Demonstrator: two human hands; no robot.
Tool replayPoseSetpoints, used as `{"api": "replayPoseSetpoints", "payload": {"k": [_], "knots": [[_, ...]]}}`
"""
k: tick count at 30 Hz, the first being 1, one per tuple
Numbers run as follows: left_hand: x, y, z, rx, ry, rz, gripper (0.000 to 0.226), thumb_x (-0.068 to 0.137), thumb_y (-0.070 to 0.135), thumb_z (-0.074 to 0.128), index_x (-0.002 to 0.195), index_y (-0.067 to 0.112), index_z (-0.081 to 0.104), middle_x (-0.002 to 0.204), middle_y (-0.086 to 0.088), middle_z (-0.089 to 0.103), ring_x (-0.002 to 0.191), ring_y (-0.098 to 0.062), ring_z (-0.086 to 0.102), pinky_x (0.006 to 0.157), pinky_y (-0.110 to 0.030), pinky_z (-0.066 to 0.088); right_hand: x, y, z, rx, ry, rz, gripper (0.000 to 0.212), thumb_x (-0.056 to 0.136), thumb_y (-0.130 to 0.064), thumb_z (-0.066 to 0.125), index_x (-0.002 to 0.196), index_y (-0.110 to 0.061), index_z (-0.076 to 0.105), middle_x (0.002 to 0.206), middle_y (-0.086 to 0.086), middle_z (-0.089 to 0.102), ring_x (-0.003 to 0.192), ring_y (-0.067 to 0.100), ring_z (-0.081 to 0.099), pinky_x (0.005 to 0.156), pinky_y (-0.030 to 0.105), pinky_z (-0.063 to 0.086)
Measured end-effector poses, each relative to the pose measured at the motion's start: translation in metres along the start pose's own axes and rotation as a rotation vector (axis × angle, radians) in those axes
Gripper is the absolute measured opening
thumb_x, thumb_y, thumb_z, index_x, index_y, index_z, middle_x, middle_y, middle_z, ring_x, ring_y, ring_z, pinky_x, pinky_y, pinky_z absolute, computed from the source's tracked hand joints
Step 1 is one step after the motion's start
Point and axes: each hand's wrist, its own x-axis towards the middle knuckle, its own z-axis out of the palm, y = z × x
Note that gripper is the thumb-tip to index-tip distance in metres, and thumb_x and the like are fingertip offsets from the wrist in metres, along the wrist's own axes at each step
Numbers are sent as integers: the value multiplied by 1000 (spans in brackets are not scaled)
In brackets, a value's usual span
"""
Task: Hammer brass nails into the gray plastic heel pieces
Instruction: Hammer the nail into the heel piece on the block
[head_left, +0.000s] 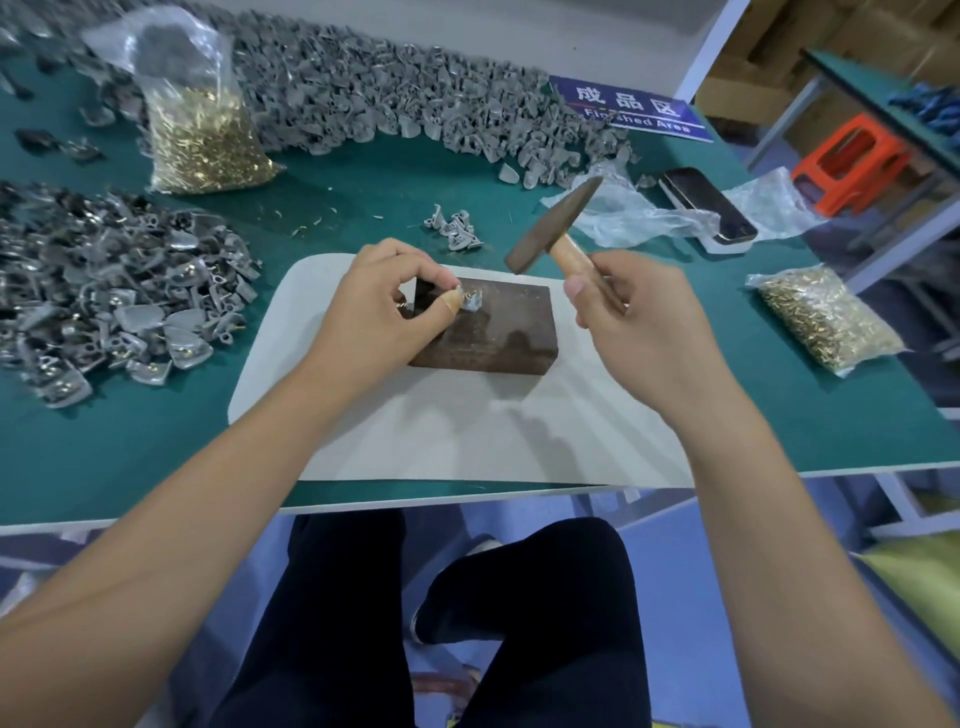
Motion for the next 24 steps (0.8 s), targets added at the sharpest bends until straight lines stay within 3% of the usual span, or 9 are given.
{"api": "replayPoseSetpoints", "payload": {"k": [2, 5, 11, 17, 24], "knots": [[-2, -2, 0, -2, 10, 17, 7, 89, 21, 76, 89, 27, 71, 101, 5, 64, 107, -9, 54, 77, -13, 41, 0, -6, 2, 4, 26, 5, 34, 104, -31, 53, 87, -2, 59, 79, 20, 61, 68, 31, 51, 61, 42, 41], [-2, -5, 0, -27, 23, 24, 10, 89, 20, 75, 89, 29, 70, 101, 6, 64, 105, -10, 56, 76, -12, 41, 0, -12, 5, -12, 16, 6, 33, 105, -35, 52, 83, -11, 58, 74, 10, 59, 64, 23, 45, 59, 39, 36], [-1, -11, 2, -40, 62, 37, 3, 91, 22, 73, 94, 21, 74, 95, 18, 62, 98, -8, 60, 74, -17, 43, -3, -13, 8, -63, -70, 14, 21, 104, -42, 51, 99, -25, 63, 74, -15, 72, 68, 3, 58, 61, 32, 42], [4, -11, -2, -100, 70, -42, 3, 89, 26, 78, 92, 27, 77, 94, 12, 68, 90, 0, 63, 71, -14, 45, -3, -11, 3, -77, -18, -44, 26, 105, -44, 49, 96, -22, 60, 72, 1, 61, 67, 26, 54, 64, 46, 47], [3, -8, -1, -86, 78, -46, 8, 88, 27, 77, 94, 20, 79, 97, 6, 69, 92, -3, 64, 74, -27, 54, -3, -9, 10, -66, -16, -40, 27, 104, -42, 50, 98, -19, 63, 78, 4, 64, 69, 28, 54, 66, 46, 48]]}}
